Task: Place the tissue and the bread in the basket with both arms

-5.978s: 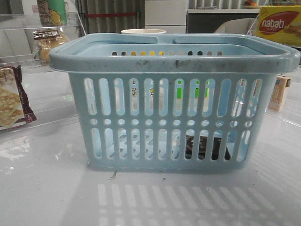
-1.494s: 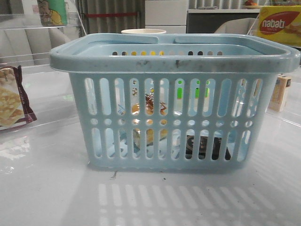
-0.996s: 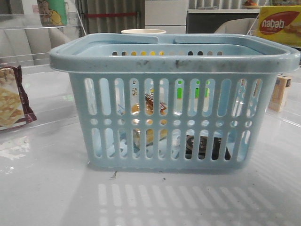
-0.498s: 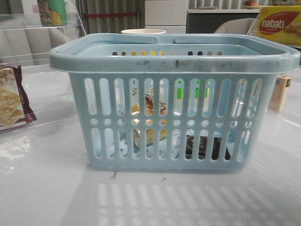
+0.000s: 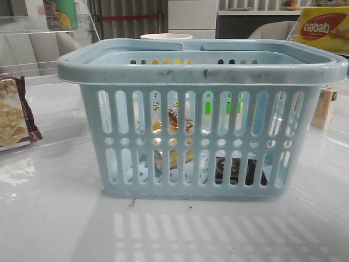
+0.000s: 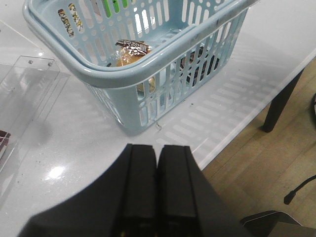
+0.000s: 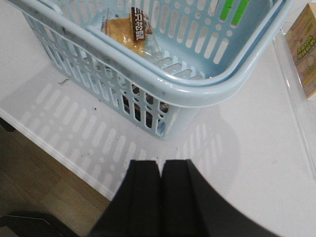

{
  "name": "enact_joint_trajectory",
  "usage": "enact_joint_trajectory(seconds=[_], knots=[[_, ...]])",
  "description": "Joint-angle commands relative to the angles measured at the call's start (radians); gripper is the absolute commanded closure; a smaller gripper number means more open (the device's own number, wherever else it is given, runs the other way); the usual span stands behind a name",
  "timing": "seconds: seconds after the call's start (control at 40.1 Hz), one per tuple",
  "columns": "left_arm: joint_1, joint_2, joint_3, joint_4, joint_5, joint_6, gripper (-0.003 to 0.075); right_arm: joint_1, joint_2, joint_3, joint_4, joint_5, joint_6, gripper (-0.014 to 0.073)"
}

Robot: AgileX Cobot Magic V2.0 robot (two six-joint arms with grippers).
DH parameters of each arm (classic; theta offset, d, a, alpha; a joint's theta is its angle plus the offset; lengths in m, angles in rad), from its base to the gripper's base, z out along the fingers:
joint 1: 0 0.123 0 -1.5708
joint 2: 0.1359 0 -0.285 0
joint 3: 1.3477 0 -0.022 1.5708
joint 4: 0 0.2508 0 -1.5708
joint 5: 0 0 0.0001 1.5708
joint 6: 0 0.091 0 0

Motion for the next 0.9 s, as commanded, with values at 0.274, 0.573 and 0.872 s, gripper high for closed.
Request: enact_joint_trajectory(seconds=[0.274, 0.573, 0.872], knots=[[-0.003, 0.005, -0.027, -0.01, -0.077, -0.009, 0.0629, 0.001, -0.002, -0.028, 0.005, -0.064, -0.012, 0.0537], [0.184, -0.124, 0.037, 0.032, -0.126, -0.007, 0.0629, 0.001, -0.002, -0.028, 0.005, -0.063, -0.012, 0.0537], [0.464, -0.369, 0.273, 0.028, -0.361, -0.007, 0.0629, 0.001, -0.002, -0.028, 0.005, -0.063, -0.012, 0.0537]])
